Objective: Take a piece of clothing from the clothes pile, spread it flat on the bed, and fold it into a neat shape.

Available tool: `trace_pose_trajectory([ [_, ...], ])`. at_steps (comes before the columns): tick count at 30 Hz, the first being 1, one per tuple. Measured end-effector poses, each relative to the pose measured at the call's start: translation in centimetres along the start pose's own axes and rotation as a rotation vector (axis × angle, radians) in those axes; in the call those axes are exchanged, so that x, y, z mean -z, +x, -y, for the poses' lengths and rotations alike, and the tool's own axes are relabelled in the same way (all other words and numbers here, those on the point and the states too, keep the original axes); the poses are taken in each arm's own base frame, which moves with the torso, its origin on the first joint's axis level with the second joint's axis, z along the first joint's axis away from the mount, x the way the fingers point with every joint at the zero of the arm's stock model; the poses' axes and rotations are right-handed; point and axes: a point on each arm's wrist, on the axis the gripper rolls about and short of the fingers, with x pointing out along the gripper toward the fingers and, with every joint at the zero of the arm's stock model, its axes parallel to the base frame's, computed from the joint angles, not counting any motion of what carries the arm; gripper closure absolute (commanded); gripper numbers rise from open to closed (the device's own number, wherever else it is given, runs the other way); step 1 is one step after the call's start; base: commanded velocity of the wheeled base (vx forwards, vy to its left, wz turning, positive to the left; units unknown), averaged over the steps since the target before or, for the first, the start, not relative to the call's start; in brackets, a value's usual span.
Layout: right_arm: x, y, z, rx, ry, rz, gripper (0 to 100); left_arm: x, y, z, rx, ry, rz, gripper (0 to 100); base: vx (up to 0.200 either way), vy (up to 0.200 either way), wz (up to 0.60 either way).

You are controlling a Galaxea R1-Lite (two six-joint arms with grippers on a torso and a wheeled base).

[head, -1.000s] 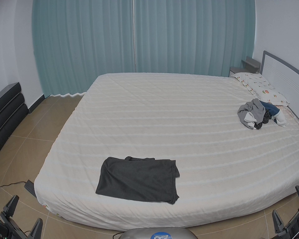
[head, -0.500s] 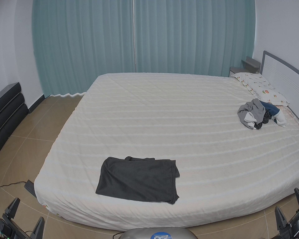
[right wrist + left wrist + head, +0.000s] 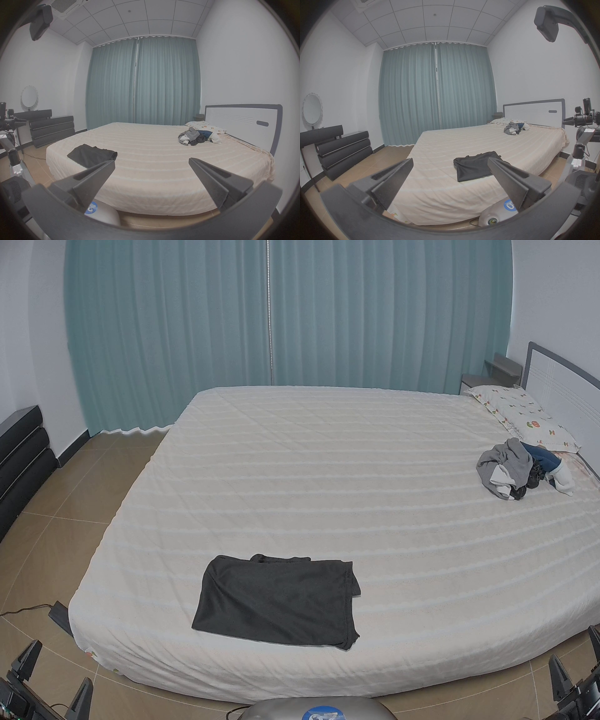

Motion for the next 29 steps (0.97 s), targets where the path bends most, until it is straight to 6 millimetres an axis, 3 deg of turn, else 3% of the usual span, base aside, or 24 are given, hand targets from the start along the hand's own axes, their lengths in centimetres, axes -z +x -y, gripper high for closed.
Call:
trace_pose_trajectory([
  [10, -0.22, 0.0, 0.06, 0.018, 0.064, 0.019, 0, 0.11, -0.01, -0.26, -0.12, -0.076, -0.016, 0, 0.0, 0.0, 0.0],
  [29, -0.09, 0.01, 0.02, -0.001, 0.033, 0.006, 0, 0.07, 0.01, -0.27, -0.122, -0.088, -0.013, 0, 0.0, 0.0, 0.0],
])
